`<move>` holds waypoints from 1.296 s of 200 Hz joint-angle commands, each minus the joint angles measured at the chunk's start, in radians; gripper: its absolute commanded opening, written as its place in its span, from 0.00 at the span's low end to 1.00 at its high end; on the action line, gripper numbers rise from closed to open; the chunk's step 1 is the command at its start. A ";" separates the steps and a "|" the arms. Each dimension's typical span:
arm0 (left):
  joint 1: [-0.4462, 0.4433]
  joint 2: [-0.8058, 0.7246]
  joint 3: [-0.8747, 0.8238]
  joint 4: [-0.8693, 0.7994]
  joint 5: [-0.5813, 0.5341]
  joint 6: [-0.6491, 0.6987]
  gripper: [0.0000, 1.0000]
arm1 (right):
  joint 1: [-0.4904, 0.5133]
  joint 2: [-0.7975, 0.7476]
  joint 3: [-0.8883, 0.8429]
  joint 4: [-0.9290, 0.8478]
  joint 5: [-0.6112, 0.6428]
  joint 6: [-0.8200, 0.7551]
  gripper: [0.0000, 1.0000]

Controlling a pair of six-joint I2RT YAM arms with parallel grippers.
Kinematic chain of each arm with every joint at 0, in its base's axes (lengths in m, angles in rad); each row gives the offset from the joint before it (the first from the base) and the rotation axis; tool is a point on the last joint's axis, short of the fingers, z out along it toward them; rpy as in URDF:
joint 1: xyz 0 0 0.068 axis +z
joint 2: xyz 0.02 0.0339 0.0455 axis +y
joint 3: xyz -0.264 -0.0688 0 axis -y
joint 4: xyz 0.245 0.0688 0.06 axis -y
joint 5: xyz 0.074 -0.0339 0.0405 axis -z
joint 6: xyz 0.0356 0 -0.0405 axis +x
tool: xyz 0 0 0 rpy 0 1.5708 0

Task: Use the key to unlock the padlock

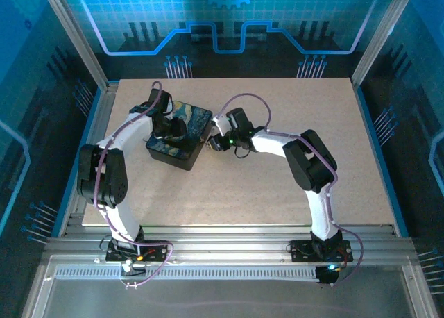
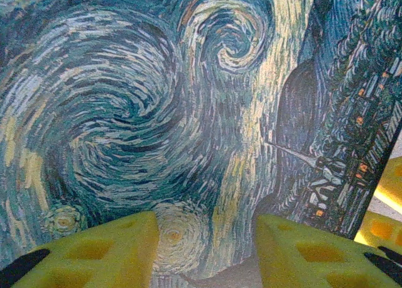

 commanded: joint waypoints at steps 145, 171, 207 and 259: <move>0.027 -0.261 -0.176 0.281 -0.271 -0.006 0.99 | -0.431 -0.558 -0.403 -0.157 0.115 0.120 1.00; 0.027 -0.347 -0.357 0.481 -0.341 0.140 0.99 | -0.448 -0.694 -0.518 -0.129 0.248 0.051 1.00; 0.027 -0.418 -0.658 0.828 -0.350 0.245 0.99 | -0.479 -0.785 -0.673 -0.002 0.317 0.007 1.00; 0.050 -0.378 -0.944 1.357 -0.390 0.293 0.99 | -0.518 -0.759 -0.879 0.412 0.298 -0.027 1.00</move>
